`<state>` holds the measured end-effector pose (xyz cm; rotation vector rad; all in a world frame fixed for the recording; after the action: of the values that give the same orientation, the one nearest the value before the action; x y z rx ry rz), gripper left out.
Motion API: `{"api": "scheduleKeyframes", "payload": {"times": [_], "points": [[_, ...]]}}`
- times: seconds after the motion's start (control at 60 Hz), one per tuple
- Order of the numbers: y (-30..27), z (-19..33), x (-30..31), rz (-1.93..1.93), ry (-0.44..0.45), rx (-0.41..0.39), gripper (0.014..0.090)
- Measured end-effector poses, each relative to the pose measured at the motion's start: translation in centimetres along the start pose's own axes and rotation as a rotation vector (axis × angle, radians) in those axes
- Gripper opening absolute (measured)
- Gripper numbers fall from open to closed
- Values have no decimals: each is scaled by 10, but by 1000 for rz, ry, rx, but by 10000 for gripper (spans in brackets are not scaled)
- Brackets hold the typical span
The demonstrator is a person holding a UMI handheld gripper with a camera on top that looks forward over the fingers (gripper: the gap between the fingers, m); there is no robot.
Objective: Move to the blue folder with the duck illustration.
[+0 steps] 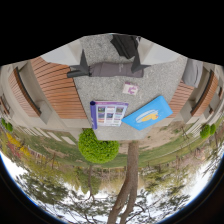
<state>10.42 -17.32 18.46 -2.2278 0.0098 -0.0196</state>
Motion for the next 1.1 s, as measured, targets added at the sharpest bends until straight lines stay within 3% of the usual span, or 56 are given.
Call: {"api": "scheduleKeyframes", "payload": {"times": [0.25, 0.617, 1.1], "points": [[-4, 7, -7, 11, -1, -3, 844], [-12, 35, -103, -12, -84, -5, 850], [-83, 186, -218, -38, -46, 13, 849]]}}
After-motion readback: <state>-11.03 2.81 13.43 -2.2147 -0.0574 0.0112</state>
